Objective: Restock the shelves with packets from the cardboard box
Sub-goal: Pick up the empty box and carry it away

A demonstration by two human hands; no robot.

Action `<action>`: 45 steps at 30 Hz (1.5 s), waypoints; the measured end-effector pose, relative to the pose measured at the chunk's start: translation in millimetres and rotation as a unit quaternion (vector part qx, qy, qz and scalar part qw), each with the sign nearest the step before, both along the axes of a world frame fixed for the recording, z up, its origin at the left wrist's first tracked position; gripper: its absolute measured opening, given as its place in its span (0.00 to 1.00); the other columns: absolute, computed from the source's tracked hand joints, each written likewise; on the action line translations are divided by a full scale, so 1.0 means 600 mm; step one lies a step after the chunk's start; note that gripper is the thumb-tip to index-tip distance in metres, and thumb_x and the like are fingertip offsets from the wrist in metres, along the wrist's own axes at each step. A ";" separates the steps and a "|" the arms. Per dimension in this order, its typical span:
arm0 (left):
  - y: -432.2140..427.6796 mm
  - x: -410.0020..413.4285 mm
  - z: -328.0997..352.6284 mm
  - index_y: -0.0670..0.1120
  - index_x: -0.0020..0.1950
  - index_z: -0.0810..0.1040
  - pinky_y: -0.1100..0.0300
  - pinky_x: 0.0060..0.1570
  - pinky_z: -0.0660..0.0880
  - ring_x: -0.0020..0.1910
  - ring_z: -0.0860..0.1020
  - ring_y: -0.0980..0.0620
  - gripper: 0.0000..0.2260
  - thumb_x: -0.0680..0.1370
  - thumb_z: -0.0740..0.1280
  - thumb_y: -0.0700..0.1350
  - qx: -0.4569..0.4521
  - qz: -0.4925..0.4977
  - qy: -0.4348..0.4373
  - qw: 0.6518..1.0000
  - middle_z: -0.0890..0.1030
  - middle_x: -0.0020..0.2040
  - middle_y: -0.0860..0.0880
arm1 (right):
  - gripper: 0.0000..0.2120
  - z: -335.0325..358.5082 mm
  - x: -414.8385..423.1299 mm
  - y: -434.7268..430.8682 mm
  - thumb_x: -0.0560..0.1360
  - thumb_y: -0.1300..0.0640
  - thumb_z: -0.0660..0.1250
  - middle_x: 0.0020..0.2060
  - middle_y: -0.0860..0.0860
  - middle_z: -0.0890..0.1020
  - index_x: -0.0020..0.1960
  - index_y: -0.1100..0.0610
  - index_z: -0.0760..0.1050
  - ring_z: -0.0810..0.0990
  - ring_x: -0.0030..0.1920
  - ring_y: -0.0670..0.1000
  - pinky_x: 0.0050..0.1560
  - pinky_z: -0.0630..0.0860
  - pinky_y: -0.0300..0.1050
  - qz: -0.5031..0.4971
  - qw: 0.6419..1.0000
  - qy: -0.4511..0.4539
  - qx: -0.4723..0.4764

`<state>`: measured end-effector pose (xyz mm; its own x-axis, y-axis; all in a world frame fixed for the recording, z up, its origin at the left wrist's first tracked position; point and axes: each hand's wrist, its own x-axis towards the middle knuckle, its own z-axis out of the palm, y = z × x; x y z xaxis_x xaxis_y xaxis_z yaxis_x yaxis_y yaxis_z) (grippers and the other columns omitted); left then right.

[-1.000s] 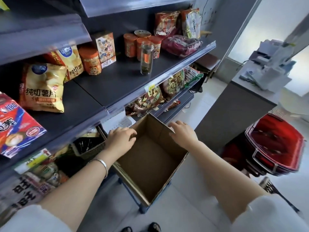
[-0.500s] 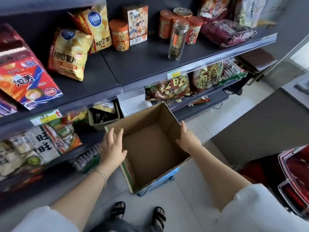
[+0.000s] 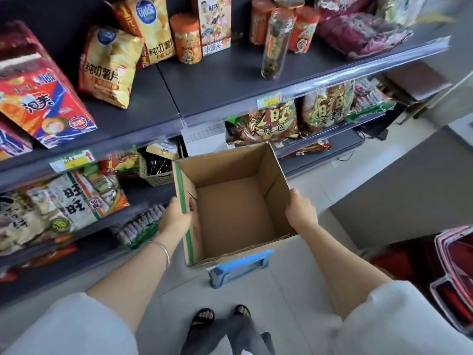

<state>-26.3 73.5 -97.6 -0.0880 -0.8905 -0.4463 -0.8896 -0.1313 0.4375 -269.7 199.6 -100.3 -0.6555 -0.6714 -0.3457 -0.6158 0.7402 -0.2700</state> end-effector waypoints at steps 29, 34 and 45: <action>0.562 -0.477 0.237 0.51 0.76 0.57 0.55 0.55 0.71 0.60 0.73 0.41 0.34 0.72 0.58 0.31 0.079 -0.613 0.291 0.730 0.73 0.65 0.42 | 0.14 0.244 0.100 0.794 0.78 0.59 0.57 0.55 0.62 0.79 0.63 0.58 0.69 0.77 0.54 0.63 0.50 0.72 0.50 -0.668 0.715 0.162 -0.125; 0.742 -0.520 0.271 0.51 0.76 0.57 0.48 0.63 0.70 0.63 0.72 0.41 0.34 0.73 0.58 0.30 0.102 -0.662 0.314 0.672 0.72 0.67 0.44 | 0.15 0.273 0.113 0.944 0.80 0.58 0.56 0.58 0.60 0.78 0.65 0.57 0.68 0.77 0.56 0.62 0.52 0.73 0.48 -0.708 0.670 0.183 -0.129; 1.046 -0.582 0.310 0.50 0.72 0.63 0.51 0.56 0.73 0.55 0.74 0.45 0.29 0.74 0.58 0.29 0.131 -0.727 0.329 0.587 0.75 0.56 0.46 | 0.16 0.299 0.124 1.205 0.80 0.59 0.56 0.58 0.60 0.77 0.67 0.58 0.67 0.77 0.56 0.61 0.50 0.72 0.48 -0.765 0.599 0.207 -0.114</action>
<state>-375.3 701.2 88.1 -0.9013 0.4332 0.0063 0.2072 0.4183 0.8844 -195.4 922.6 79.0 -0.5618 0.8260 0.0451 0.6871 0.4963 -0.5307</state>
